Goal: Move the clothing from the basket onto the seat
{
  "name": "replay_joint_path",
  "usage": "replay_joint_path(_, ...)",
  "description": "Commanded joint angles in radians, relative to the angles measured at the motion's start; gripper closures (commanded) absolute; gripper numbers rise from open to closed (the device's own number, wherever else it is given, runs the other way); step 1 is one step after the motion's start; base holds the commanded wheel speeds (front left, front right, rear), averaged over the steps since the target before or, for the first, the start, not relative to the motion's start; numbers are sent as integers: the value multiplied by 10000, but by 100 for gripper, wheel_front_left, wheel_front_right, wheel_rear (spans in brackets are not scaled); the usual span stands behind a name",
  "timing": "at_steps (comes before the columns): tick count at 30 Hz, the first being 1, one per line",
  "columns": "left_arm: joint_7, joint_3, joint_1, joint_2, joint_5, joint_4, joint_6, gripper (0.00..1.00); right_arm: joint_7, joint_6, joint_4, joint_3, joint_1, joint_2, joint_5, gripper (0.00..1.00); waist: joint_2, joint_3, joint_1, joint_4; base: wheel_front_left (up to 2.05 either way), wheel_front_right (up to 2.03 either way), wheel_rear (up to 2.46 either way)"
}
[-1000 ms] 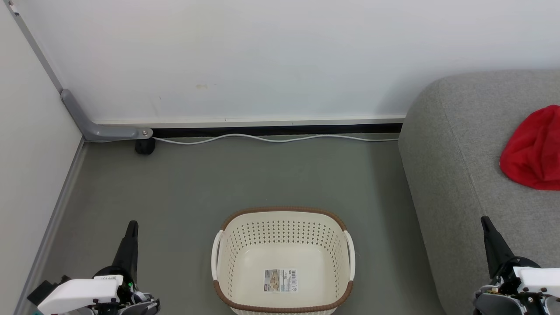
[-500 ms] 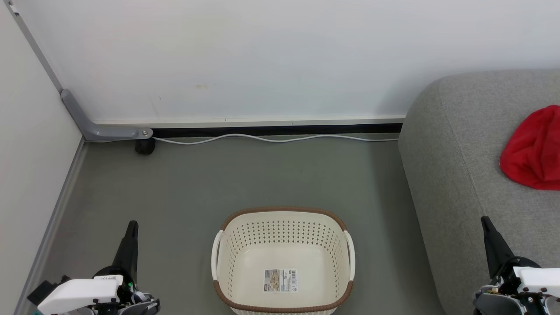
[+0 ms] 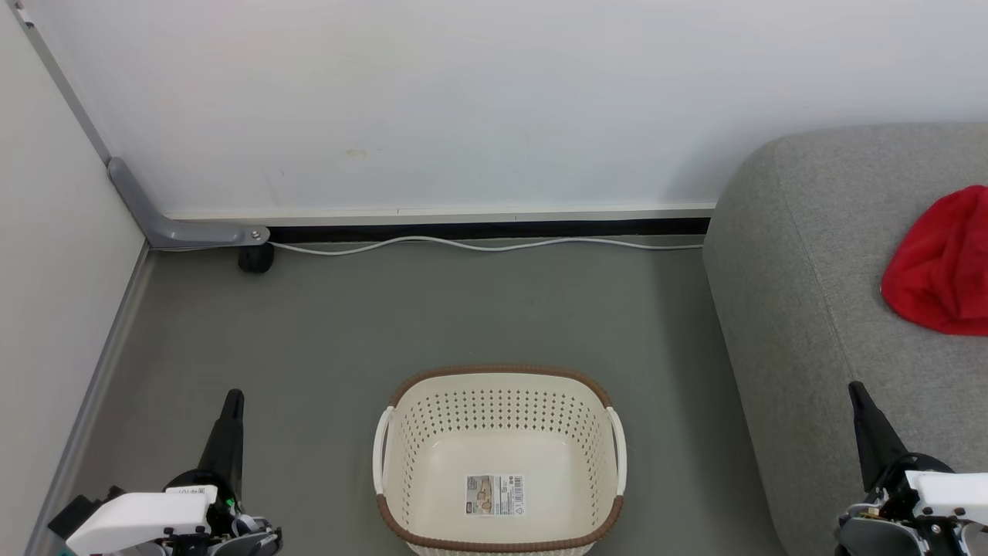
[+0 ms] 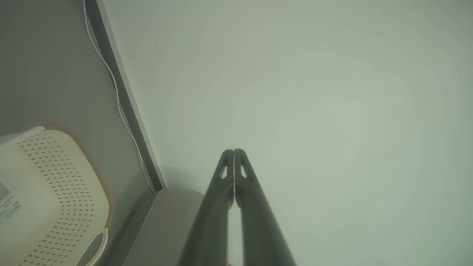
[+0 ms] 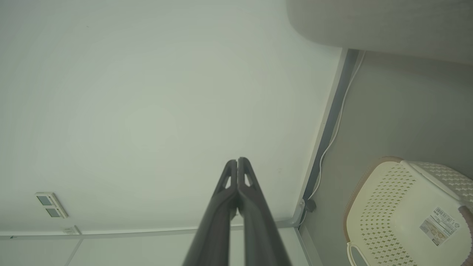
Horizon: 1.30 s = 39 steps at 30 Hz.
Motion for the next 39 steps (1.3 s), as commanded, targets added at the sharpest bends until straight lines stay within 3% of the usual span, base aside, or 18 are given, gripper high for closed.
replay_joint_path(1, 61, 327, -582, 175, -36, -284, -73, 100, 77, 44, -318, 166, -363, -100, 112, 100, 0, 0, 0, 0, 0, 0, 0)
replay_joint_path(39, 60, 327, -581, 175, -37, -285, -73, 100, 77, 44, -318, 167, -363, -100, 113, 100, 0, 0, 0, 0, 0, 0, 0)
